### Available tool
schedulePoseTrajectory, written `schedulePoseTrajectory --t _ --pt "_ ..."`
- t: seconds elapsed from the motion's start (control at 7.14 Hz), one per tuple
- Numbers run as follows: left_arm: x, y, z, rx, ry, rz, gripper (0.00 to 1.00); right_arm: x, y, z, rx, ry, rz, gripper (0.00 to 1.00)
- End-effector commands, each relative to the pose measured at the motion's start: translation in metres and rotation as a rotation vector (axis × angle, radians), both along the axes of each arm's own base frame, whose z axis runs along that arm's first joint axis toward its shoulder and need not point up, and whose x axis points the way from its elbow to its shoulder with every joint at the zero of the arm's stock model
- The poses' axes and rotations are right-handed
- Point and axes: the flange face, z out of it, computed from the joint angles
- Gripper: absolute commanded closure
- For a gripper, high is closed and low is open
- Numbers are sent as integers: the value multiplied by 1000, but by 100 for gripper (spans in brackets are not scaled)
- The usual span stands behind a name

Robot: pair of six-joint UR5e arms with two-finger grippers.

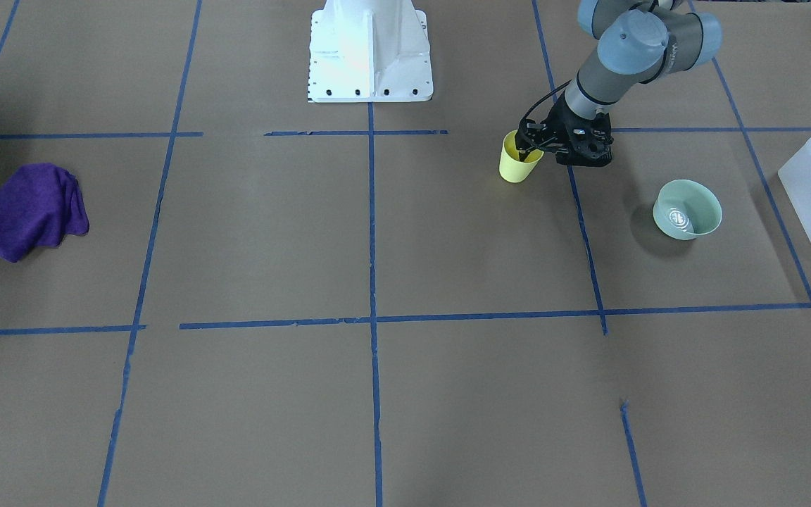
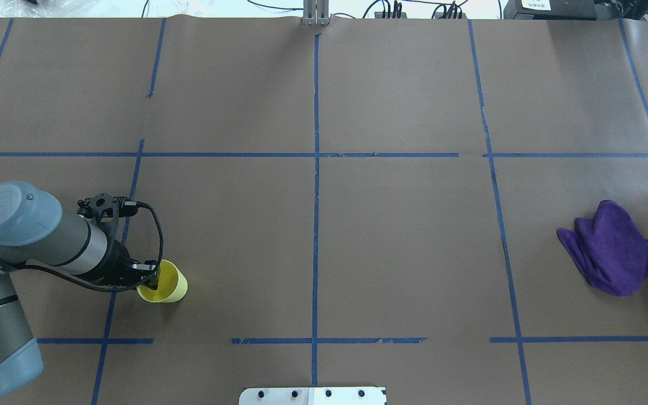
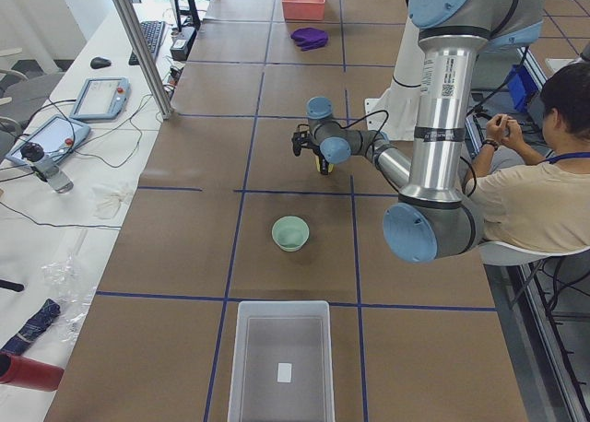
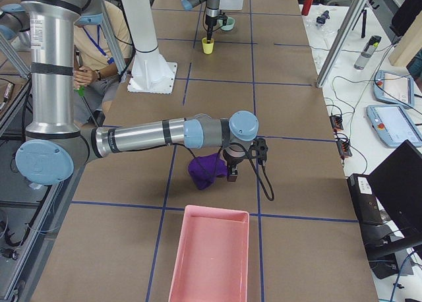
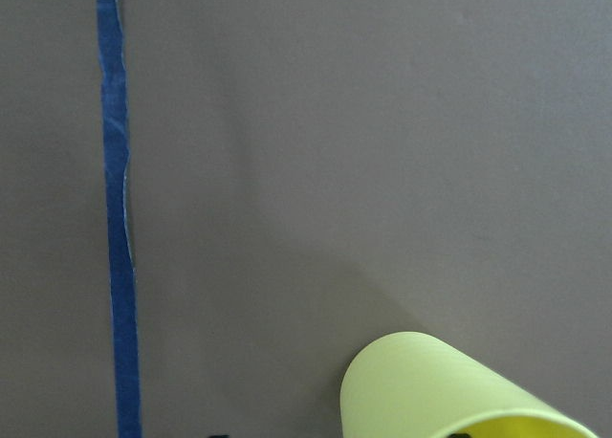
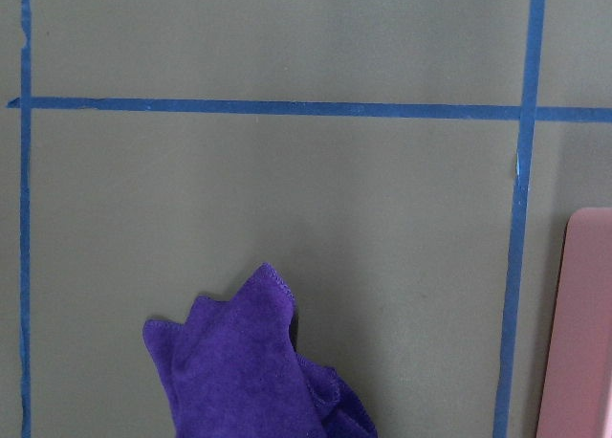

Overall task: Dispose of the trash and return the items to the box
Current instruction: 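Lift the yellow cup with the left gripper toward the clear bin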

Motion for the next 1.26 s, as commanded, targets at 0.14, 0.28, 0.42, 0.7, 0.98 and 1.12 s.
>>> schedulePoseTrajectory --t 0.14,0.28,0.42,0.7,0.98,1.12 --pt "-11 4 -26 -75 34 -80 100 -2 -4 -6 12 -3 -2 0" --pt "-26 -5 -36 -69 56 -111 100 -6 -6 -10 18 -4 -9 0" --pt "-64 -30 -55 -47 92 -193 100 -10 -7 -11 21 -4 -18 0" --pt "-165 -79 -57 51 102 -333 100 -21 -8 -9 19 -2 -41 0" --pt "-284 -93 15 220 1 -285 100 -22 -8 -8 18 -2 -44 0" --pt "-334 -90 59 309 -79 -239 100 -24 -8 -6 13 -2 -49 0"
